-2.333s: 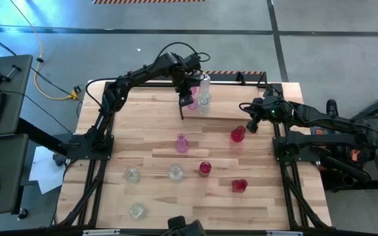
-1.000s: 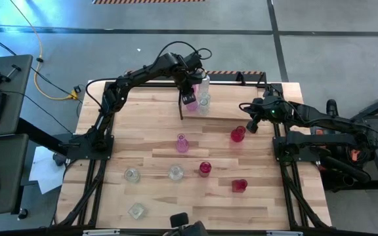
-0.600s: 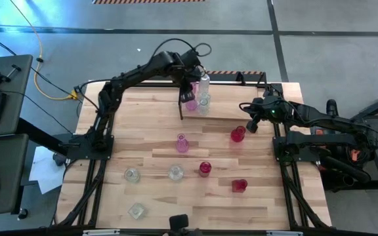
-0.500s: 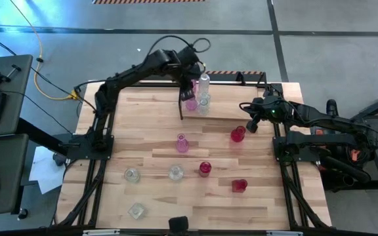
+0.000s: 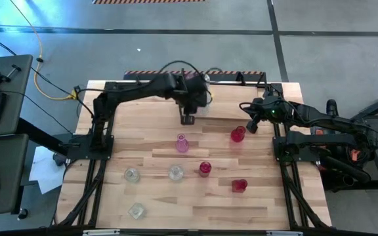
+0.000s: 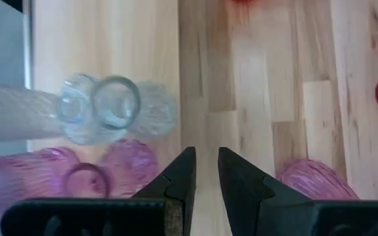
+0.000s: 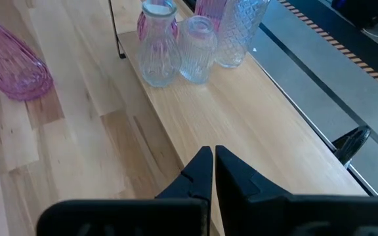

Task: Sort vases onto shelf
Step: Align the violet vase with the other violet vase on the shelf

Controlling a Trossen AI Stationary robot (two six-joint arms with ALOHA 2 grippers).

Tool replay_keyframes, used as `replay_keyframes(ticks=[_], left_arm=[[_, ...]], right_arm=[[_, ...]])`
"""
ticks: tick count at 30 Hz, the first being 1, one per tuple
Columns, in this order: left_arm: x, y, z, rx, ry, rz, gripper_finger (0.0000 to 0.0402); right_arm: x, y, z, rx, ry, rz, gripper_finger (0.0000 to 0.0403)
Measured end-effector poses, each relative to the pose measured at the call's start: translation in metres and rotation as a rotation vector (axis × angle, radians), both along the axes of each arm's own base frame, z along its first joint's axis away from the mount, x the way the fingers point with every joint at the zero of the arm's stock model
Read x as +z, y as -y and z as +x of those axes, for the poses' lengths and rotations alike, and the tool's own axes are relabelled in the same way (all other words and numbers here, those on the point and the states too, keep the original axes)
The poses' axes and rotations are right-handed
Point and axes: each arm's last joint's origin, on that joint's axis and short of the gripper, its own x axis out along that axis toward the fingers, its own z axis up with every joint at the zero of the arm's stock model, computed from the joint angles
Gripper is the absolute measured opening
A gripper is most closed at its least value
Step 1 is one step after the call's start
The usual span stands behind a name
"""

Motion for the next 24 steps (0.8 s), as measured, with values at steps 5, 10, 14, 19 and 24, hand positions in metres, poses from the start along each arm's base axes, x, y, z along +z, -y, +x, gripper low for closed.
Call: replay_keyframes(ticks=[5, 10, 14, 19, 24], left_arm=[[-0.037, 0.005, 0.005, 0.014, -0.020, -0.011, 0.0049], [-0.066, 0.005, 0.002, 0.081, -0.071, 0.017, 0.0025], [-0.071, -0.002, 0.002, 0.125, -0.065, 0.092, 0.0003], [-0.069, -0.007, 0.007, 0.132, 0.001, 0.109, 0.0001], [-0.069, -0.011, 0.006, 0.144, 0.000, 0.105, 0.0000]], right_arm=[[-0.001, 0.000, -0.001, 0.003, -0.019, 0.002, 0.0000], [-0.003, -0.001, -0.002, 0.006, -0.037, 0.004, 0.0000], [-0.003, -0.001, -0.002, 0.011, -0.042, -0.001, 0.0000], [-0.003, -0.001, -0.002, 0.004, -0.036, 0.006, 0.0000], [-0.003, -0.001, -0.002, 0.001, -0.033, 0.011, 0.0000]])
